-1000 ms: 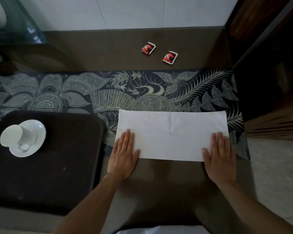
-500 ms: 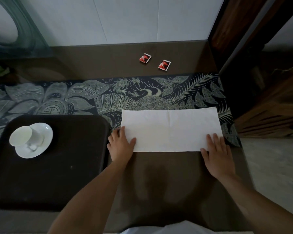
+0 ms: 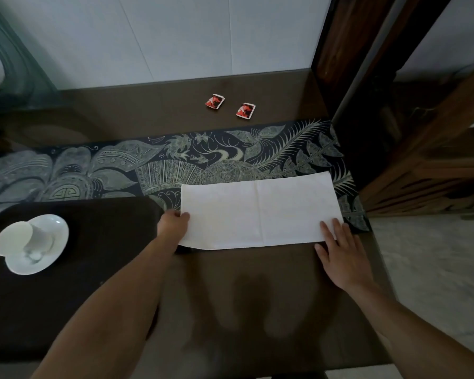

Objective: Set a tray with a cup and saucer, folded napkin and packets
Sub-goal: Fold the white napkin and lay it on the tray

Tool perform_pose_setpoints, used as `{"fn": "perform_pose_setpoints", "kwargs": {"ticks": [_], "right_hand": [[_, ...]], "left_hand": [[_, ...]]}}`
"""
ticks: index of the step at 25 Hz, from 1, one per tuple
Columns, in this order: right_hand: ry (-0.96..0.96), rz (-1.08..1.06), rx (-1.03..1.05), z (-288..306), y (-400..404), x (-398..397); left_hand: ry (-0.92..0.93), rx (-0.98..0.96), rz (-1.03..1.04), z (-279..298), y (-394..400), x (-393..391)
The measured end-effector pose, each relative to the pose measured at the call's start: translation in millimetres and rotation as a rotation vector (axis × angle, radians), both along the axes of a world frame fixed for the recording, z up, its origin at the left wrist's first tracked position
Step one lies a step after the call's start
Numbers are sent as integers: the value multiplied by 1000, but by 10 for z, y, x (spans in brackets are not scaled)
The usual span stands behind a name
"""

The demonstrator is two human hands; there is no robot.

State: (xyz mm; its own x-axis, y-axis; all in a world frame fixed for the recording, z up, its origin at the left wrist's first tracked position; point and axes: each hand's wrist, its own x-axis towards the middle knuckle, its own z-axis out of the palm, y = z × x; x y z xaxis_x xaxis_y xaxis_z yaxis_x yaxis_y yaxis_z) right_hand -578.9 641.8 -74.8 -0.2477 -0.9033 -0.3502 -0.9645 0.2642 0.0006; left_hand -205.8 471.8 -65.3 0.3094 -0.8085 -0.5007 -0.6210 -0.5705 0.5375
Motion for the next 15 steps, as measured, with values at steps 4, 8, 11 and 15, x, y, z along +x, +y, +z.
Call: {"fn": "perform_pose_setpoints", "kwargs": {"ticks": [4,8,11,15], "right_hand": [[-15,25,-68,-20,-48,-112],[-58,76,-105,-10,-100,-224],[-95,92,-153,13,-101,-291],[-164,53,-194,57,-99,-403]], "left_hand": [[36,-219,-4,307,106,-226],[247,-337,29,694,278,-765],[351,-312,-71,867,322,-1302],[410,-272,-172,884,285,-2087]]}}
